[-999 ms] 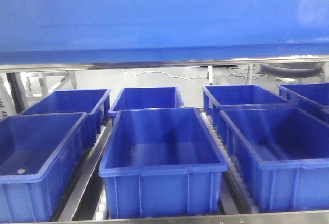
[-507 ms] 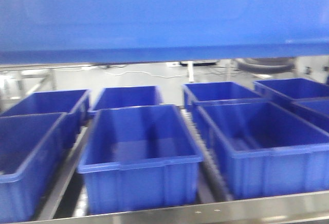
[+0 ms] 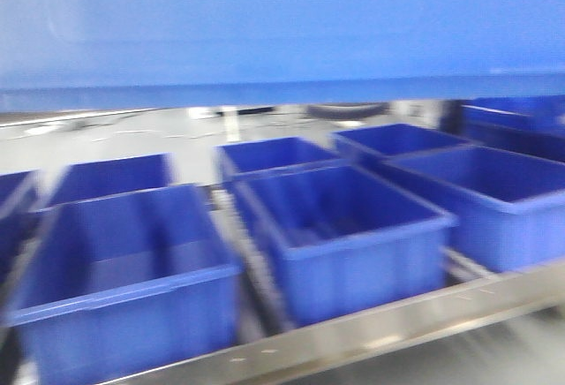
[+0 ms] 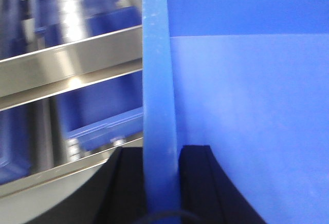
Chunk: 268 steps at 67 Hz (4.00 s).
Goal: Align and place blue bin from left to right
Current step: 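Turn the base away from the rack carrying the bin, then drive across the floor carrying the bin in both grippers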
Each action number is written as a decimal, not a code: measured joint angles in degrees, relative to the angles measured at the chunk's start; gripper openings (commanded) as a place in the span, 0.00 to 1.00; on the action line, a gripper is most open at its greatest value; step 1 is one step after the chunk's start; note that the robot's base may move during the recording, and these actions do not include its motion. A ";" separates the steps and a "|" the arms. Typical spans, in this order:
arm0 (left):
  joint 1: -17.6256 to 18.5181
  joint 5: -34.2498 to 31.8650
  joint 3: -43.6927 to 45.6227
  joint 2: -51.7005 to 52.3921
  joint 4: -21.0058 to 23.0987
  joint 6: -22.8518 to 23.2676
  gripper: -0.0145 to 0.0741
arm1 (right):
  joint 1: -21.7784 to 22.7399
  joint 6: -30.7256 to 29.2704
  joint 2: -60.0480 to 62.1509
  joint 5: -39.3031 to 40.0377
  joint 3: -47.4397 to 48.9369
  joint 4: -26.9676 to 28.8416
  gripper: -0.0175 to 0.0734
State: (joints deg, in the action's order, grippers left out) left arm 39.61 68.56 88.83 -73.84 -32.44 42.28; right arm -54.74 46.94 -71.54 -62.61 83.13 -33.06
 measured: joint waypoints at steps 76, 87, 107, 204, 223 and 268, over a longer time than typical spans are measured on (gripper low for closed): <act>0.00 0.00 0.00 0.00 0.00 0.00 0.04 | 0.00 0.00 0.00 0.00 0.00 0.00 0.11; 0.00 0.00 0.00 0.00 0.00 0.00 0.04 | 0.00 0.00 0.00 0.00 0.00 0.00 0.11; 0.00 0.00 0.00 0.00 0.00 0.00 0.04 | 0.00 0.00 0.00 0.00 0.00 -0.03 0.11; 0.00 0.00 0.00 0.00 0.00 0.00 0.04 | 0.00 0.00 0.00 0.00 0.00 -0.14 0.11; 0.00 0.00 0.00 0.00 0.00 0.00 0.04 | 0.00 0.00 0.00 0.00 0.00 -0.14 0.11; 0.00 0.00 0.00 0.00 0.00 0.00 0.04 | 0.00 0.00 0.00 0.00 0.00 -0.14 0.11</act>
State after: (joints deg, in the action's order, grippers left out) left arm 39.61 68.56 88.83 -73.84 -32.44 42.28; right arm -54.74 46.94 -71.54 -62.61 83.13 -33.20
